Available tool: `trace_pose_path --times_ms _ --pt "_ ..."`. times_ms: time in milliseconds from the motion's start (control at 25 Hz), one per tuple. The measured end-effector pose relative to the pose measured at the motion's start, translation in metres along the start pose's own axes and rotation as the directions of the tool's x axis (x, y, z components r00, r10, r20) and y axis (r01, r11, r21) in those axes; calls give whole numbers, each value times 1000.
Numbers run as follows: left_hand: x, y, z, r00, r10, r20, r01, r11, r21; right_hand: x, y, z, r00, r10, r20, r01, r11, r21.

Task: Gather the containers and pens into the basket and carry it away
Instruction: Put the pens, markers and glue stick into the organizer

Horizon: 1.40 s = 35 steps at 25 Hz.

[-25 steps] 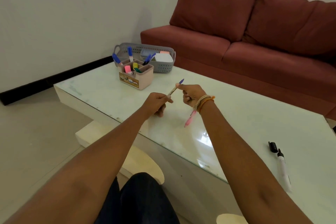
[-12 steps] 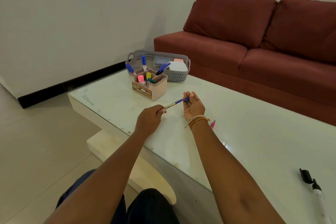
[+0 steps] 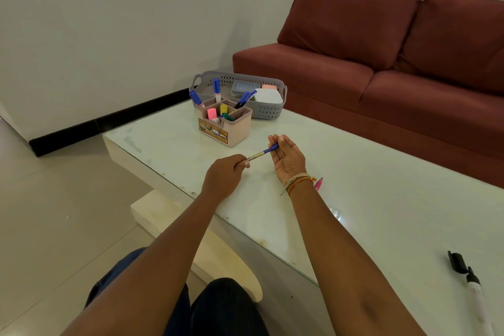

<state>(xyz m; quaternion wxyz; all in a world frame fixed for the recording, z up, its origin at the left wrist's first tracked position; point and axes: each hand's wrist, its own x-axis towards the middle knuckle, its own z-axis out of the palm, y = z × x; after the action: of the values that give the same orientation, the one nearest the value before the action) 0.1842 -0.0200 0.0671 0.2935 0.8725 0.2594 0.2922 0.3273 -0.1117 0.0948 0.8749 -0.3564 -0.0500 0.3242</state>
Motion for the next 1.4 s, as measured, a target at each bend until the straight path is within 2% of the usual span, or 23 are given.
trace_pose_path --times_ms 160,240,320,400,440,520,560,600,680,760,800,880,1000,1040,1200,1320,1400 --pt "1 -2 0 997 -57 -49 56 998 -15 -3 9 10 998 -38 54 53 948 -315" --pt "3 -2 -1 991 -106 -76 106 994 -3 -5 15 15 997 -61 38 71 939 -338" --pt "4 -3 -1 990 -122 -71 118 992 -49 -6 14 23 997 -24 74 50 927 -372" --pt "6 -1 -3 990 -132 -52 120 975 -187 -7 9 40 984 32 175 64 855 -514" --pt "9 0 -6 984 -172 -53 149 943 -297 -6 5 53 972 19 236 121 816 -565" --pt "19 -2 -15 938 -342 -53 265 808 -526 2 -4 89 935 -127 332 308 755 -579" --pt "24 -4 -20 910 -412 -48 314 760 -568 10 -10 107 908 -234 348 406 697 -591" --pt "29 -7 -22 892 -448 -65 352 776 -523 19 -17 125 874 -334 353 486 608 -628" --pt "36 -12 -16 897 -418 -144 381 896 -228 40 -28 152 793 -463 396 584 391 -711" --pt "40 -15 -5 919 -329 -220 351 934 69 62 -29 163 725 -529 441 612 202 -765" --pt "41 -16 0 924 -299 -240 337 931 139 71 -26 166 720 -524 455 598 137 -789" --pt "45 -20 4 938 -273 -216 316 927 203 89 -17 167 764 -444 469 539 38 -842" --pt "51 -27 9 949 -270 -160 306 909 282 110 -4 172 826 -372 423 450 -15 -893" --pt "53 -29 11 948 -280 -154 314 907 281 115 1 173 837 -352 419 424 -66 -903" --pt "55 -31 10 952 -271 -145 303 906 296 121 9 174 880 -227 418 302 -413 -859" --pt "53 -26 6 949 -289 -126 314 907 282 109 -3 167 876 -252 412 268 -456 -849" --pt "49 -20 3 949 -273 -159 307 916 257 93 -18 154 834 -366 413 295 -338 -894"
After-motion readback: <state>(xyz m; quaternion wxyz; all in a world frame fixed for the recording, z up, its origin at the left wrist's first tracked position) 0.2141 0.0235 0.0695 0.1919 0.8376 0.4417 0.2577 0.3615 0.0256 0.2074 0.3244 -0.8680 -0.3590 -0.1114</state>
